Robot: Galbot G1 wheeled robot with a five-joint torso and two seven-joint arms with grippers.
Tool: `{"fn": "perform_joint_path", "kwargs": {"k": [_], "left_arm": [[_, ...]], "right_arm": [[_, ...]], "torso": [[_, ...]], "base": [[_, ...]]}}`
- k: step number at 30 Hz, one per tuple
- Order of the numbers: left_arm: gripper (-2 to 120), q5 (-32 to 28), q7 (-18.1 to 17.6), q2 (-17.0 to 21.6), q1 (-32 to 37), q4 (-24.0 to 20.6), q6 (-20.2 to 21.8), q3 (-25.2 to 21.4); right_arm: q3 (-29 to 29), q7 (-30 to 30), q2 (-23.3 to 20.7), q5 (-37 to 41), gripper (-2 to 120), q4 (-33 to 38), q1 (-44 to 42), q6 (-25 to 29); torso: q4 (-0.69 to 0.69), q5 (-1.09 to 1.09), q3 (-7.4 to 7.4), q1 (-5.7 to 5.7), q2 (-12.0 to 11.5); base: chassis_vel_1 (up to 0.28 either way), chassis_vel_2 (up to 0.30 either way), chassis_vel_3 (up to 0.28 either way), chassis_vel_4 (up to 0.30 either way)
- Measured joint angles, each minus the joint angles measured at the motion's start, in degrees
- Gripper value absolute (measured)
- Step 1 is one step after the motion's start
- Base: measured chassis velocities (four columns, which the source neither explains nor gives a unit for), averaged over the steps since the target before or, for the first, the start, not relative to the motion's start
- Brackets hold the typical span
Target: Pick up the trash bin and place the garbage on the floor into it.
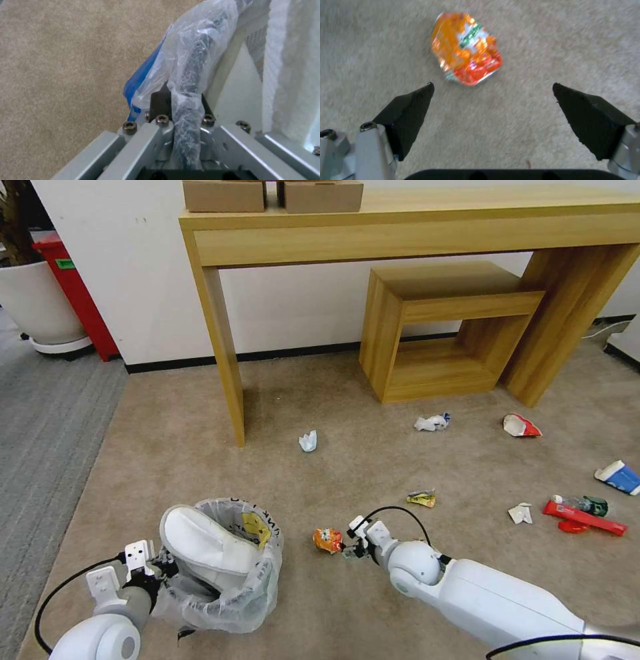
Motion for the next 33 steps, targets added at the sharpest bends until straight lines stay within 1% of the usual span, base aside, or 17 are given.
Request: {"fn": "perform_joint_path", "kwargs": {"k": [5, 6, 11, 15, 19, 21, 23, 28, 33], "left_arm": [[1, 0.12, 0.00, -0.27, 0.20, -0.13, -0.31, -0.40], [1, 0.17, 0.03, -0.29, 0.45, -0.30, -0.47, -0.69], [1, 0.16, 0.11, -0.29, 0.67, -0.63, -0.53, -1.24], [1, 0.12, 0.12, -0.30, 0.61, -0.64, -0.55, -1.34], [1, 0.00, 0.12, -0.46, 0.37, -0.61, -0.76, -1.55], [1, -0.03, 0.12, -0.46, 0.31, -0.58, -0.79, -1.58], [1, -0.14, 0.12, -0.48, 0.15, -0.53, -0.85, -1.63], [1, -0.20, 0.12, -0.45, 0.12, -0.43, -0.96, -1.88], [1, -0.30, 0.17, -0.13, 0.40, -0.26, -1.31, -2.24]], "right_arm": [[-1.77, -0.06, 1.16, -0.62, 89, -2.47, 0.31, 0.26], [-2.54, -0.15, 1.92, -1.08, 88, -4.07, 0.59, 0.96], [-4.00, -0.65, 3.81, -2.06, 87, -7.05, 1.48, 2.33], [-4.90, -0.92, 4.61, -2.37, 87, -8.09, 2.04, 3.10], [-7.55, -1.44, 6.77, -2.80, 87, -10.40, 3.88, 4.09], [-7.87, -1.47, 7.06, -2.88, 87, -10.79, 4.07, 4.26], [-8.87, -1.67, 8.43, -3.41, 87, -12.28, 4.60, 4.86], [-9.58, -1.83, 10.03, -4.32, 86, -14.06, 4.82, 5.34], [-10.15, -2.21, 12.32, -6.08, 83, -17.51, 5.13, 6.96]], "torso": [[0.00, -0.01, 0.00, 0.00, 0.00], [0.00, -0.01, 0.00, 0.00, 0.00], [0.01, -0.01, 0.00, 0.00, 0.00], [0.00, -0.01, 0.00, 0.00, 0.00], [0.01, -0.01, 0.00, 0.00, 0.00], [0.00, -0.01, 0.00, 0.00, 0.00], [0.01, -0.01, 0.00, 0.00, 0.00], [0.01, -0.01, 0.00, 0.00, 0.00], [0.01, -0.01, 0.00, 0.00, 0.00]], "base": [[0.000, 0.000, 0.000, 0.000], [0.000, 0.000, 0.000, 0.000], [0.000, 0.000, 0.000, 0.000], [0.000, 0.000, 0.000, 0.000], [0.000, 0.000, 0.000, 0.000], [0.000, 0.000, 0.000, 0.000], [0.000, 0.000, 0.000, 0.000], [0.000, 0.000, 0.000, 0.000], [0.000, 0.000, 0.000, 0.000]]}}
